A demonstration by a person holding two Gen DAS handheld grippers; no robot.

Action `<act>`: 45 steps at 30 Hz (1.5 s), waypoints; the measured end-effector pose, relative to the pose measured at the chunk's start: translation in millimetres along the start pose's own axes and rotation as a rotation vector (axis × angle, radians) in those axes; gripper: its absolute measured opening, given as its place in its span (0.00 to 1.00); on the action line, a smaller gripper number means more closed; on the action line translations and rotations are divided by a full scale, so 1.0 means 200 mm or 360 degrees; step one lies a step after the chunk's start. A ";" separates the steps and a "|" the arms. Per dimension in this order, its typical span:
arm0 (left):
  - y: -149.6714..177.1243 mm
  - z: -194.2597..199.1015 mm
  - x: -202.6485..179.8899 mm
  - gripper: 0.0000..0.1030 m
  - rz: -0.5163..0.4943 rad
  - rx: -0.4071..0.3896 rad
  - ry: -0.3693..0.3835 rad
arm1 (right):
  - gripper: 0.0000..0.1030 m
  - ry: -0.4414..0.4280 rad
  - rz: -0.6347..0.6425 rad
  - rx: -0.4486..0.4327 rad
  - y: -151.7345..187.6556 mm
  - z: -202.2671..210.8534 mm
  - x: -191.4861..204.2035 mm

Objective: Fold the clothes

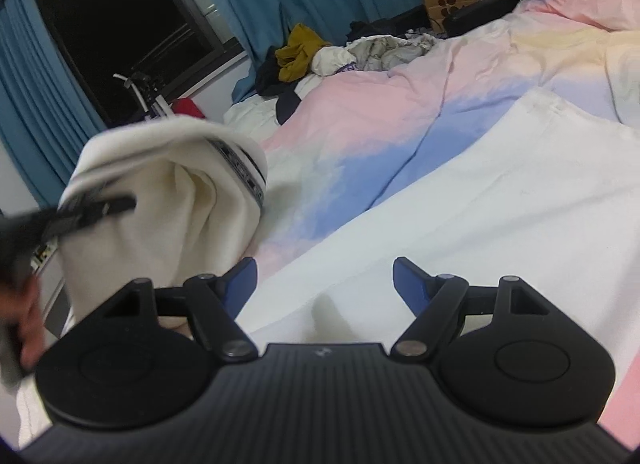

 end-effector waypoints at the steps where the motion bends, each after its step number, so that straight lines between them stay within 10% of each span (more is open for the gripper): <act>1: 0.05 0.04 -0.08 0.10 0.0010 0.0019 0.0063 | 0.74 0.0008 -0.0014 0.0005 0.00 0.00 -0.01; 8: 0.44 0.18 -0.41 0.15 0.0081 0.0130 0.0153 | 0.75 0.0030 -0.0183 0.0028 -0.02 0.00 -0.11; 20: 0.54 0.49 -0.25 0.22 0.0404 0.0035 0.0035 | 0.76 -0.0066 -0.0882 0.0128 -0.08 -0.27 -0.41; 30: 0.71 0.52 -0.15 0.23 0.0608 0.0091 0.0071 | 0.75 -0.0322 -0.0426 0.0391 -0.04 -0.75 -0.13; 35: 0.70 0.53 -0.15 0.23 0.0649 0.0072 0.0080 | 0.14 -0.0411 -0.0183 0.0421 0.00 -0.84 0.04; 38: 0.67 0.54 -0.15 0.25 0.0664 0.0060 0.0079 | 0.06 -0.0358 0.0030 0.0351 -0.05 -0.85 0.14; 45: 0.60 0.68 -0.09 0.81 0.0697 -0.0188 -0.0005 | 0.05 -0.0330 0.0286 -0.0064 -0.70 -0.85 0.51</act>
Point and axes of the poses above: each gripper's, at about its wrist camera, not at the fingertips, and z roughly against the way its jaws point, x to its left, y to its underside, the point moved 3 cm from there along -z, roughly the way its jaws point, and after that the axes turned 14 degrees about -x, right-handed, at the moved point
